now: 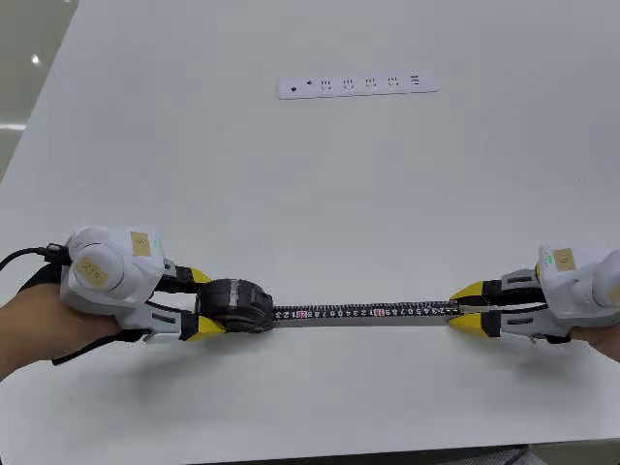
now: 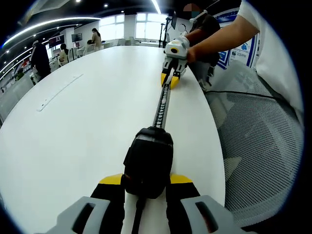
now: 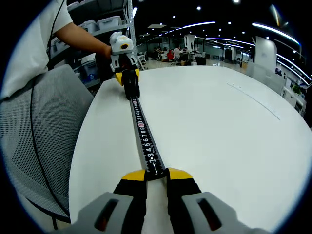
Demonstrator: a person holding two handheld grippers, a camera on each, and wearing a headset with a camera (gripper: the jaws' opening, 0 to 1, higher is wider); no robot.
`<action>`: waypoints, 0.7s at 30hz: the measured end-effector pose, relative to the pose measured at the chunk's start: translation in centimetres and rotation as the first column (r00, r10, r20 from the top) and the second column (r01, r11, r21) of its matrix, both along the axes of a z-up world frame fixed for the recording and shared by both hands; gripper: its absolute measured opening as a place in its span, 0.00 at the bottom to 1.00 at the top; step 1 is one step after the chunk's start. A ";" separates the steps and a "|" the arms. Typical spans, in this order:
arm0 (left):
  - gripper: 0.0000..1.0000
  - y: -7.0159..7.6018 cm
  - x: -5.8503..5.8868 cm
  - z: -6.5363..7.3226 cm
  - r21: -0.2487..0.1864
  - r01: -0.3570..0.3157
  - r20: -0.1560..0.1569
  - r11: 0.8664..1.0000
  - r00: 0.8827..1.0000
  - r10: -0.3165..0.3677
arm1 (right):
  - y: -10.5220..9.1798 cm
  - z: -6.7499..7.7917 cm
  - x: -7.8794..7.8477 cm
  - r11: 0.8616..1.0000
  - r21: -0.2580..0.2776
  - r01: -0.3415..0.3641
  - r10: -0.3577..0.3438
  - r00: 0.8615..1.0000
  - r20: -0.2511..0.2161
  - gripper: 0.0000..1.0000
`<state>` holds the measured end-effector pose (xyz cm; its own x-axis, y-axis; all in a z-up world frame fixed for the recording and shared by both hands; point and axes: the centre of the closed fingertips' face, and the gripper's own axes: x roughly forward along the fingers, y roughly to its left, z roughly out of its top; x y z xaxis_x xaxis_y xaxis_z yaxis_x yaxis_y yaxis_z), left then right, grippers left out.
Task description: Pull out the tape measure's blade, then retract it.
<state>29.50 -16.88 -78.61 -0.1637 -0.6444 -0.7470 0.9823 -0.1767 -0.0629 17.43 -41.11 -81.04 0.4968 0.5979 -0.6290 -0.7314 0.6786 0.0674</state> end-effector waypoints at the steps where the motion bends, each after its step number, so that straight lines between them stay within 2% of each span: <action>1: 0.30 0.0 0.0 0.0 0.000 0.001 0.001 1.000 1.000 -0.001 | 0.0 0.0 0.0 1.000 -0.002 0.001 -0.001 1.000 0.003 0.14; 10: 0.30 0.0 0.0 0.1 -0.009 -0.013 0.004 1.000 1.000 0.013 | 0.2 0.1 -0.1 1.000 0.000 0.009 -0.009 1.000 -0.001 0.15; 12: 0.30 -0.1 0.0 0.2 -0.017 -0.015 0.005 1.000 1.000 0.015 | 0.3 0.3 0.1 0.999 0.020 0.025 -0.025 1.000 0.001 0.16; 18: 0.33 -0.2 0.0 0.4 -0.025 -0.016 0.013 1.000 1.000 0.016 | 0.5 0.5 0.1 0.999 0.021 0.024 -0.024 1.000 -0.004 0.21; 21: 0.34 -0.2 0.0 0.4 -0.028 -0.027 0.006 0.999 1.000 0.027 | 0.4 0.5 0.1 0.999 0.025 0.036 -0.036 0.999 -0.013 0.25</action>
<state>29.50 -17.12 -78.18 -0.1413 -0.6695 -0.7292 0.9871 -0.1514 -0.0523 17.53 -40.74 -80.53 0.5104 0.5957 -0.6202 -0.7057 0.7022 0.0938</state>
